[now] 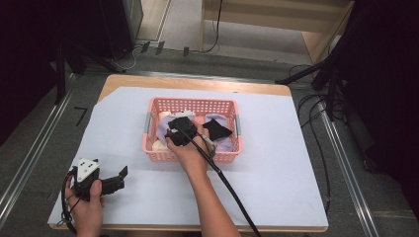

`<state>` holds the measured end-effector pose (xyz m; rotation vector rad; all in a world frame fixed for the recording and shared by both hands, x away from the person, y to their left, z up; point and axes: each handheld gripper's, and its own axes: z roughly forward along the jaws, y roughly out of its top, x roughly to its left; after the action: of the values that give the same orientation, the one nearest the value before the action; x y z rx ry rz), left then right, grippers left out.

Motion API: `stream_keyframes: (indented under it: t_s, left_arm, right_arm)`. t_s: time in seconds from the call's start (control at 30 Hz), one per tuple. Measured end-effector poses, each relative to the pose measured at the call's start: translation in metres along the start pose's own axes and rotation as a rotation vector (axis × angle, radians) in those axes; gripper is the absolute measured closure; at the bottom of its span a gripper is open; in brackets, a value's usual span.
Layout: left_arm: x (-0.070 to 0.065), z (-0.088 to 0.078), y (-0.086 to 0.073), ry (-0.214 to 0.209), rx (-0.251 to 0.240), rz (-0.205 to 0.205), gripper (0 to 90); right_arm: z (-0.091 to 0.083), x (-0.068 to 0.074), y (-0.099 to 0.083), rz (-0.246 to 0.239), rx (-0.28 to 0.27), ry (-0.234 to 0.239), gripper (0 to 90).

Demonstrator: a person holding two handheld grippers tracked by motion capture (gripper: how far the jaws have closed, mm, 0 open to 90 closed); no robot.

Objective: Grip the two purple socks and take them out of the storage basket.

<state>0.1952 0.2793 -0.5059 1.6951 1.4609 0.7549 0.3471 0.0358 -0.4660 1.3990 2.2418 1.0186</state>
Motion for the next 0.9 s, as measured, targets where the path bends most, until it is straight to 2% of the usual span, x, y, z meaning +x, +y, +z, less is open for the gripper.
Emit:
stream_keyframes:
  t_s: [0.1,0.2,0.27,0.3,0.33,0.37,0.4,0.53,0.63,0.73,0.9]
  left_arm:
    - [0.000,0.001,0.000,0.000,0.005,-0.003,0.6]
    - [0.000,0.001,0.000,-0.001,0.007,-0.003,0.6]
    - [0.000,0.001,0.000,-0.002,0.009,-0.003,0.6]
    - [0.000,0.001,0.000,-0.004,0.009,-0.002,0.6]
    - [0.000,0.001,0.000,-0.004,0.009,-0.002,0.6]
    - [0.001,0.001,0.000,-0.006,0.011,-0.002,0.6]
    - [0.001,0.001,0.000,-0.006,0.011,-0.002,0.6]
    - [0.001,0.001,0.001,-0.007,0.013,-0.002,0.6]
    - [0.001,0.001,0.001,-0.008,0.013,-0.003,0.6]
    - [0.001,0.001,0.001,-0.015,0.015,-0.009,0.6]
    - [0.002,0.000,0.000,-0.015,0.004,-0.011,0.6]
  right_arm:
    - [0.003,0.001,0.002,0.024,0.040,0.019,56.2]
    - [0.005,0.000,0.002,0.045,0.063,0.034,68.9]
    - [0.004,0.000,0.002,0.048,0.048,0.029,78.3]
    - [0.002,0.000,0.001,0.030,0.031,0.017,82.3]
    - [0.002,0.000,0.001,0.030,0.031,0.017,82.3]
    - [-0.002,-0.002,0.000,0.032,-0.003,0.008,86.9]
    - [-0.002,-0.002,0.000,0.032,-0.003,0.008,86.9]
    - [-0.020,-0.012,-0.001,0.097,-0.132,0.073,88.3]
    - [-0.033,-0.018,-0.004,0.103,-0.222,0.114,88.4]
    - [-0.041,-0.022,-0.008,0.071,-0.284,0.100,88.4]
    - [-0.054,-0.031,-0.014,0.050,-0.373,0.068,88.4]
